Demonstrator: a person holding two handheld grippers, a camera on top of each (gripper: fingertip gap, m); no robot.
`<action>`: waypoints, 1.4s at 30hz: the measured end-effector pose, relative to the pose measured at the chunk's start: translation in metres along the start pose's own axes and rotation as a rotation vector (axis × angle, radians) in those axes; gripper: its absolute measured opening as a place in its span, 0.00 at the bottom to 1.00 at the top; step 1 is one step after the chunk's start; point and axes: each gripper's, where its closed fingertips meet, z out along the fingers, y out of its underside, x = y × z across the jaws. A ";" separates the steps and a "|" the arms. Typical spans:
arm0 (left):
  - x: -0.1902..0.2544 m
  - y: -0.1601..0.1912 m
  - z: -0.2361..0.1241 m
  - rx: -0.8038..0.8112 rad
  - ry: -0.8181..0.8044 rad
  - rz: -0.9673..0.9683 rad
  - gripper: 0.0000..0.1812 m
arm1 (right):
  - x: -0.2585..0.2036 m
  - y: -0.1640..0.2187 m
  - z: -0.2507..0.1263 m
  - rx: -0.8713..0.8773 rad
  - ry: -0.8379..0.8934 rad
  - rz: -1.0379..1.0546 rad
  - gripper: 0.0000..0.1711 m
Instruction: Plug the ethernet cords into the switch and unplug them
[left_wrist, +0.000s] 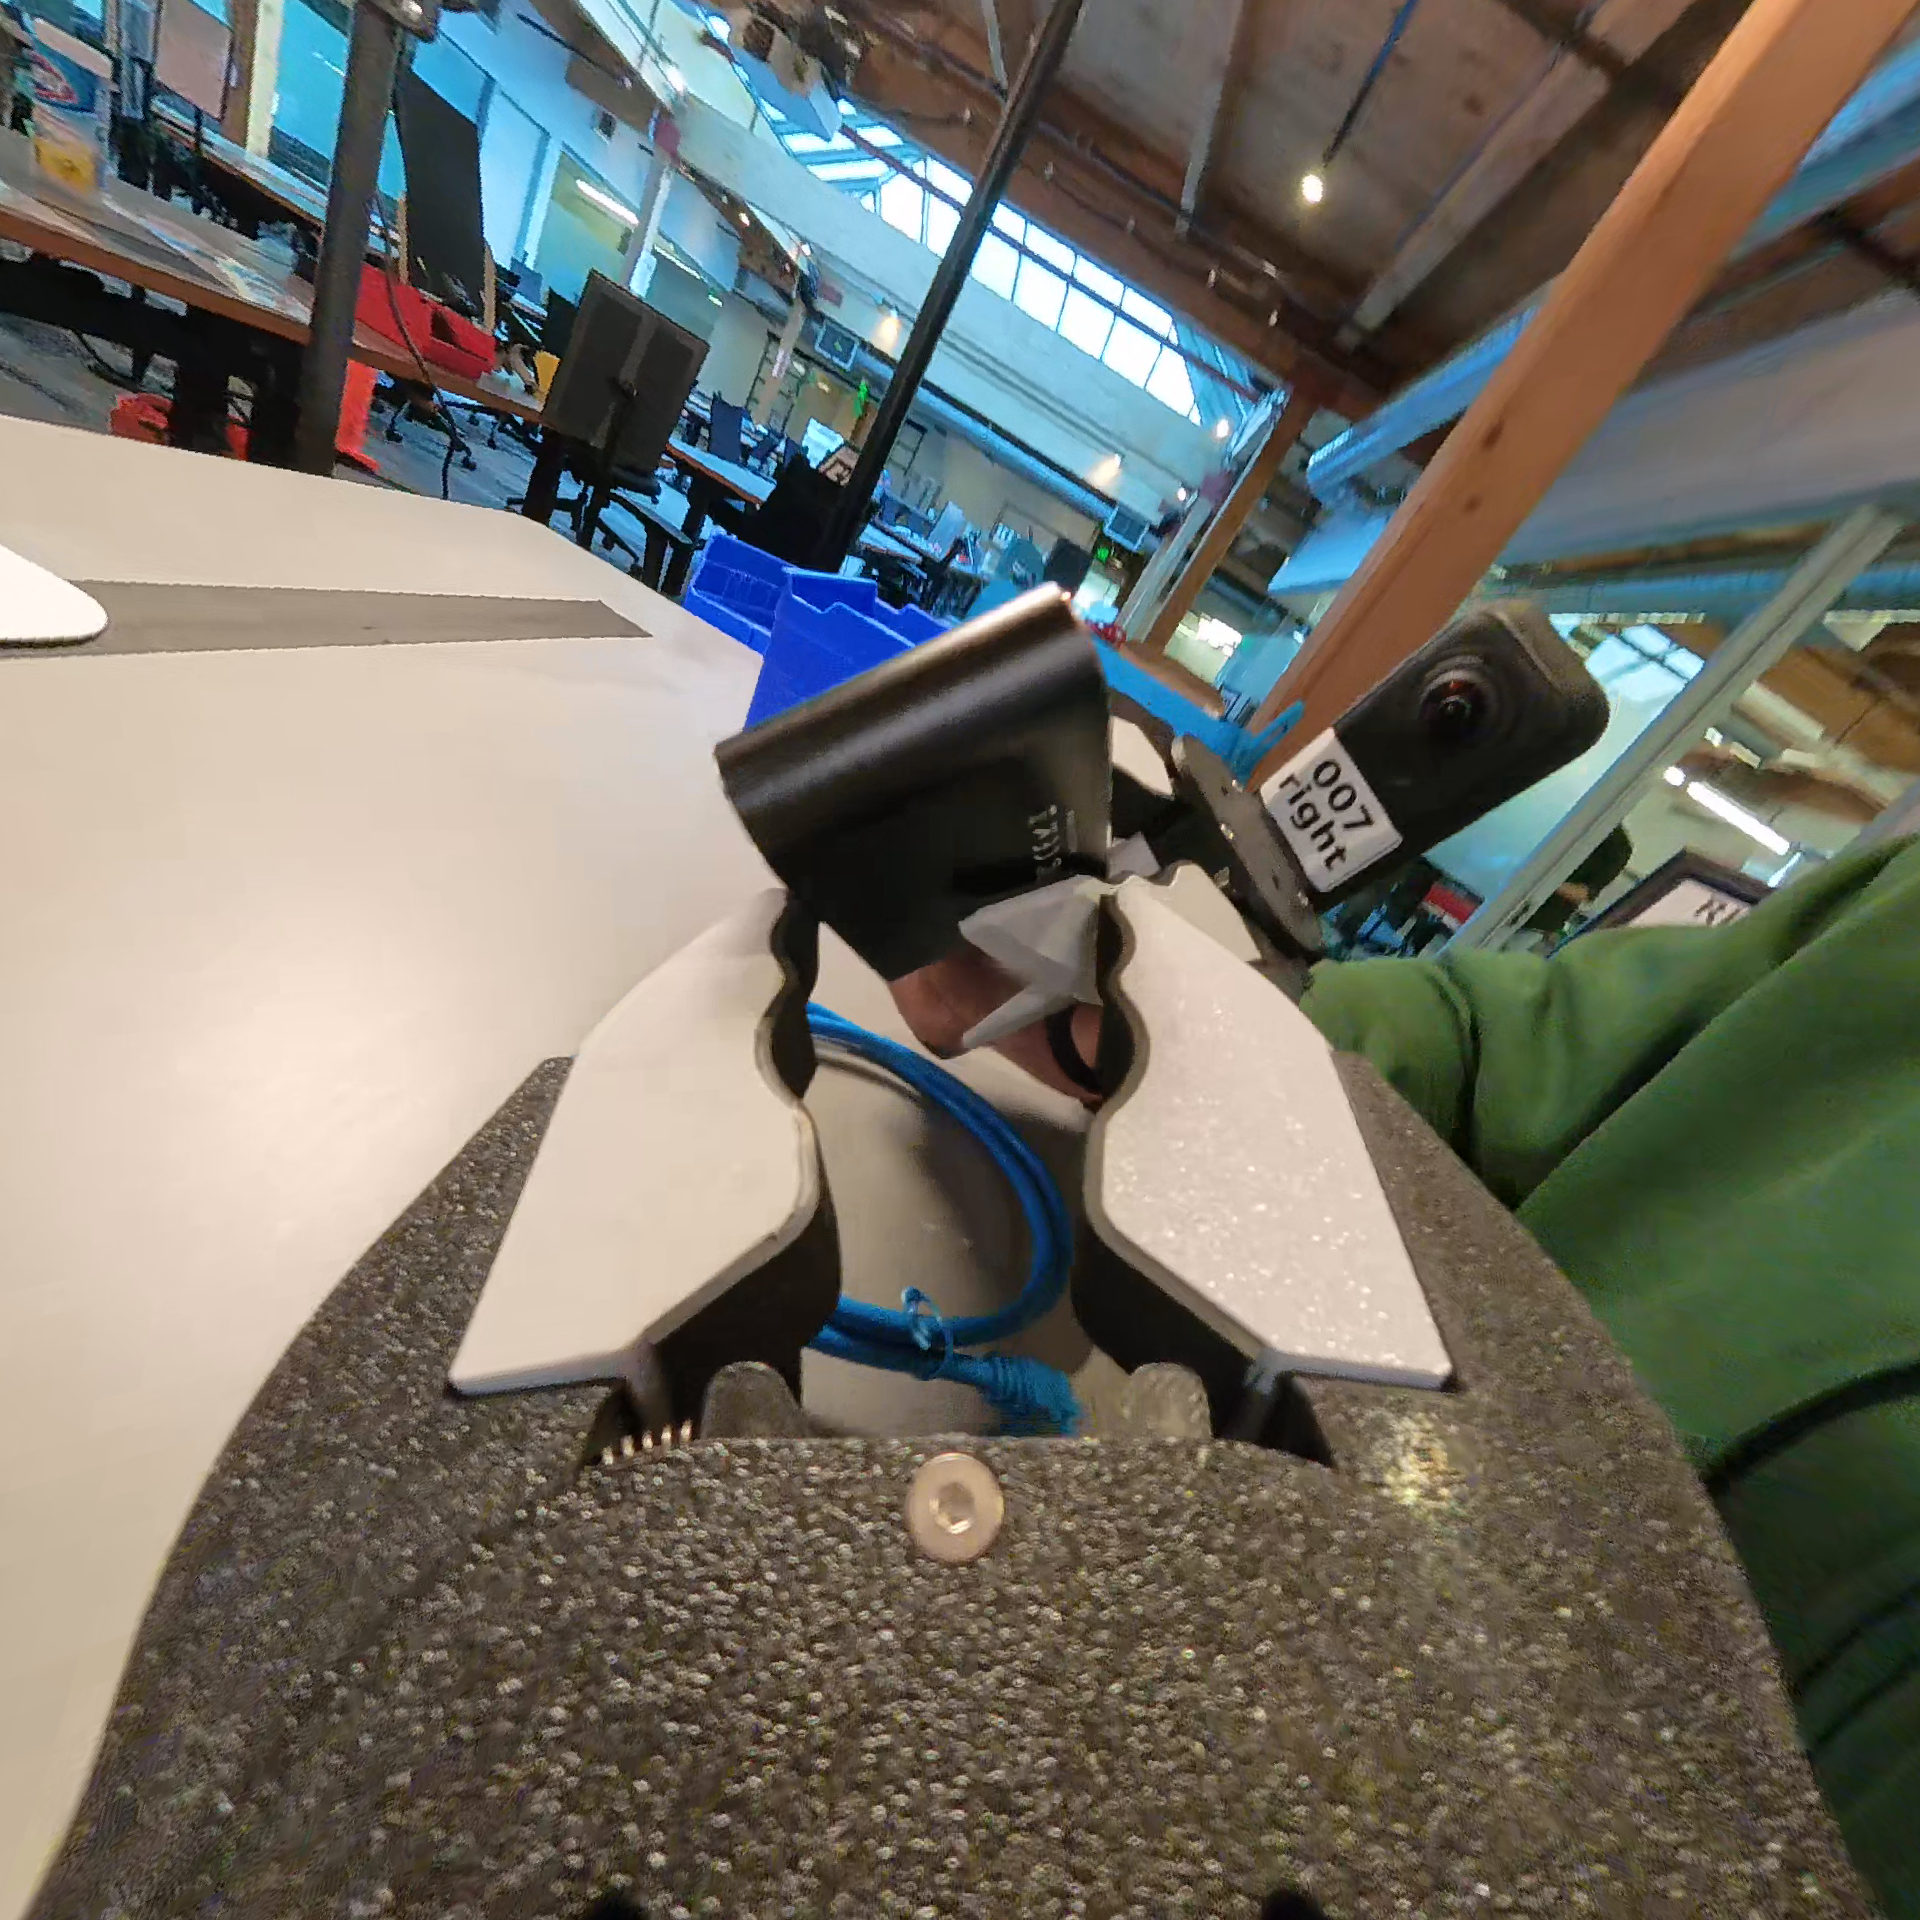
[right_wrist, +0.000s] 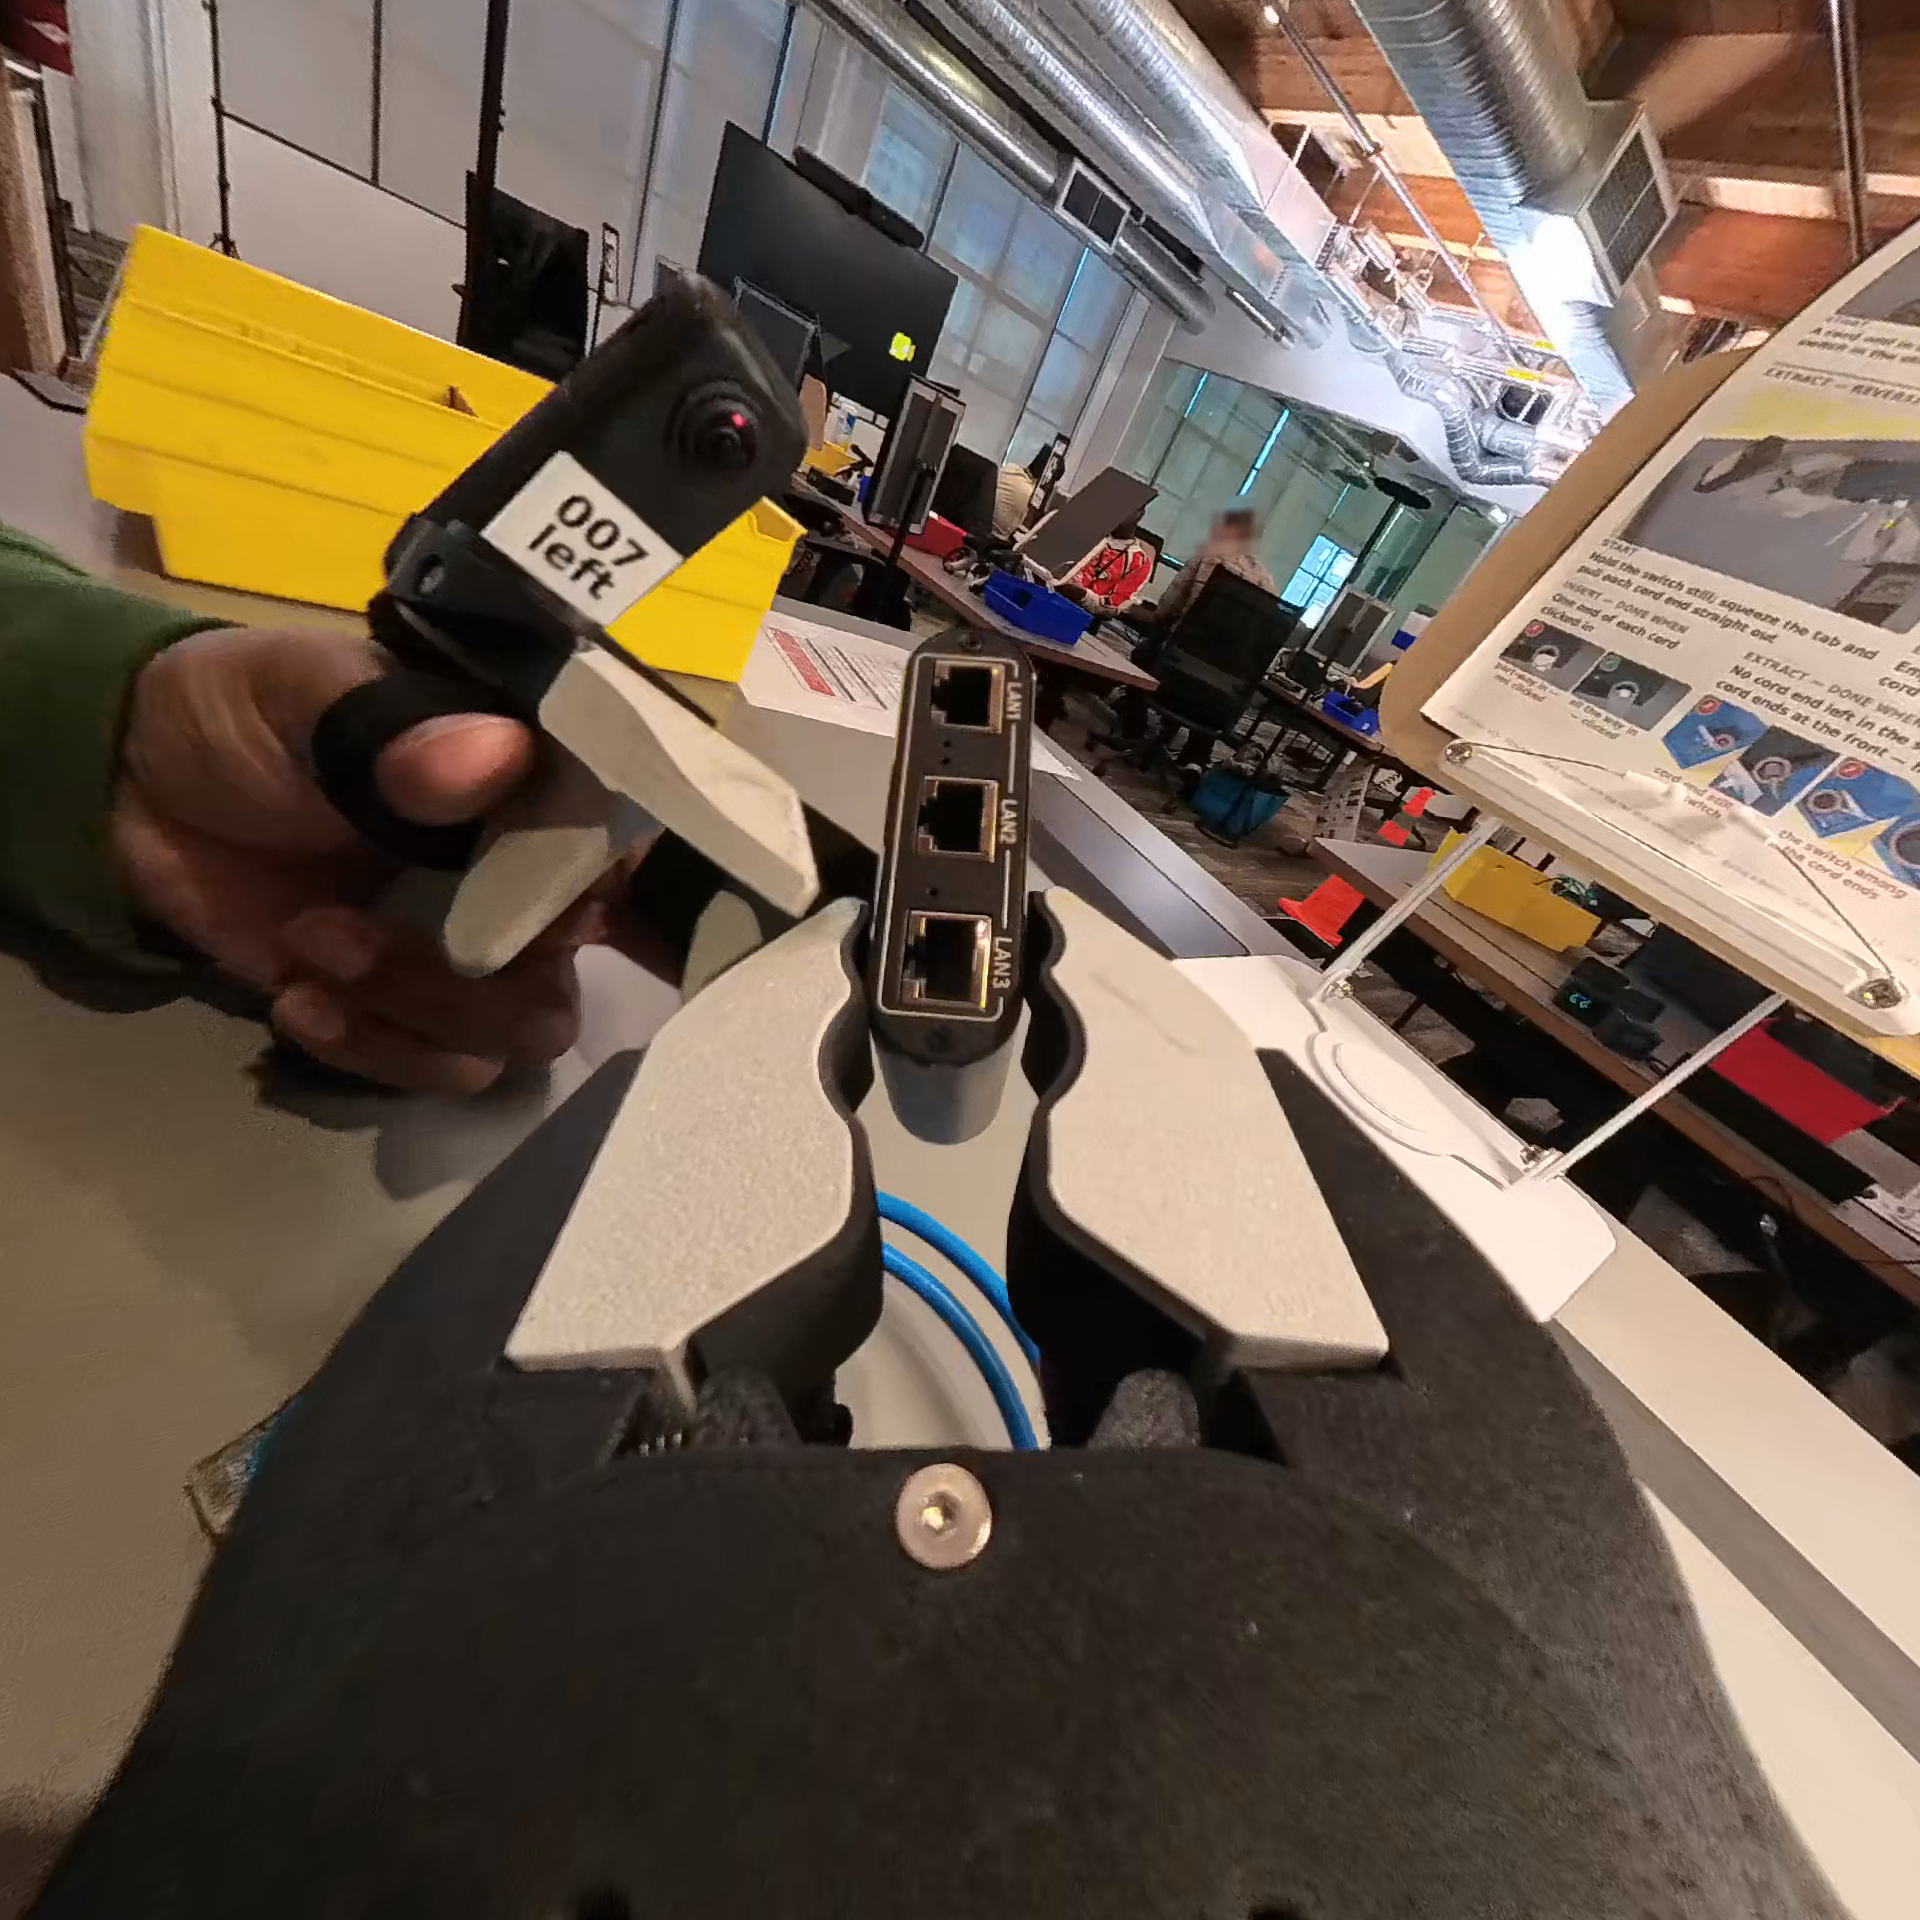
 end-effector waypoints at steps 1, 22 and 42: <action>-0.002 -0.001 -0.002 -0.014 -0.003 0.027 0.29 | -0.002 0.000 0.000 0.000 -0.014 0.006 0.15; 0.011 0.040 -0.037 -0.341 0.012 1.048 0.16 | -0.068 0.001 -0.013 0.008 -0.455 -0.070 0.15; -0.022 0.033 -0.036 -0.434 -0.253 1.255 0.14 | -0.034 0.029 -0.006 -0.140 -0.176 -0.372 0.17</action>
